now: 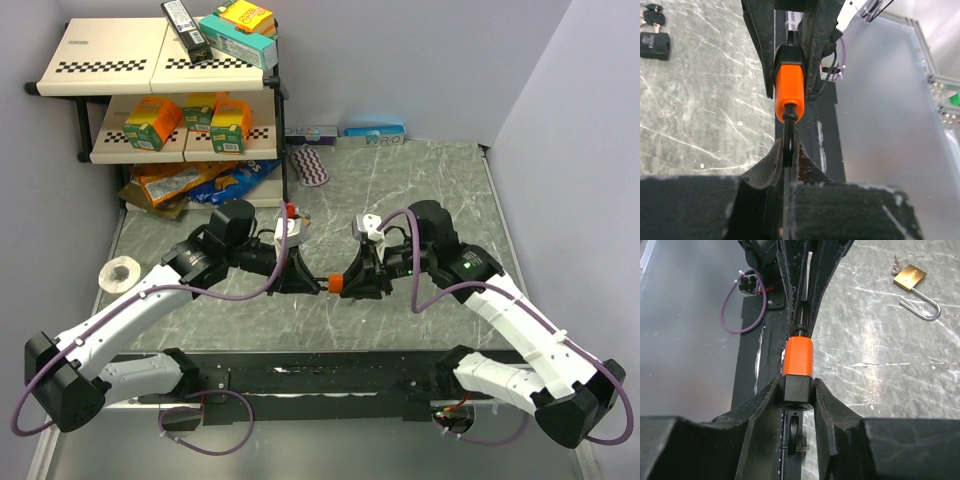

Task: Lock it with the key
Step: Lock the lock.

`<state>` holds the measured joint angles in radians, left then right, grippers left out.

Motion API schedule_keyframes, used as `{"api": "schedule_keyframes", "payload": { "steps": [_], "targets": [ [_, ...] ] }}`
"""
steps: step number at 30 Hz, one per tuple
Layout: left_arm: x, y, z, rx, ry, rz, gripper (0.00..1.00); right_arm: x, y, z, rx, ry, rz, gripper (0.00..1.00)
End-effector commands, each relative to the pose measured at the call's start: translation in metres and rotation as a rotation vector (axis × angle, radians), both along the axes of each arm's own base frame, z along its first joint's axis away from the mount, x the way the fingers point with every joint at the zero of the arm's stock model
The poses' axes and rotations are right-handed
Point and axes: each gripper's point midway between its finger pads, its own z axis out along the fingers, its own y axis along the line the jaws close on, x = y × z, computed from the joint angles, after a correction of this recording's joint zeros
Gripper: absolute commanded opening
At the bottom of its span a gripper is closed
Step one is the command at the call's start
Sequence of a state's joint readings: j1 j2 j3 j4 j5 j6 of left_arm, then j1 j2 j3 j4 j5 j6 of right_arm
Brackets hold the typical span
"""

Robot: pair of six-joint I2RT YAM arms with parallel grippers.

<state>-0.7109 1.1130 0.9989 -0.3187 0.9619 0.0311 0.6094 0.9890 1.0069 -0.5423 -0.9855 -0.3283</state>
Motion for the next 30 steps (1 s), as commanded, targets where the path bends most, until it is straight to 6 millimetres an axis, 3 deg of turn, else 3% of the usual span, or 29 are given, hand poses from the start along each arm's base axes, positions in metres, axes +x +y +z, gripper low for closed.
{"api": "schedule_keyframes", "payload": {
  "steps": [1, 19, 25, 30],
  "targets": [
    [0.003, -0.016, 0.044, -0.146, -0.079, -0.037, 0.01, -0.004, 0.014, 0.020, 0.067, -0.061, 0.062, 0.00],
    [-0.018, -0.050, 0.040, -0.200, -0.034, -0.113, 0.01, -0.017, 0.037, 0.050, 0.138, -0.014, 0.142, 0.00],
    [-0.019, -0.045, 0.037, -0.183, 0.000, -0.102, 0.01, -0.017, 0.036, 0.045, 0.125, -0.003, 0.142, 0.00],
    [-0.004, -0.022, 0.033, -0.167, 0.007, -0.046, 0.01, -0.006, 0.021, 0.026, 0.071, 0.033, 0.059, 0.01]
  ]
}}
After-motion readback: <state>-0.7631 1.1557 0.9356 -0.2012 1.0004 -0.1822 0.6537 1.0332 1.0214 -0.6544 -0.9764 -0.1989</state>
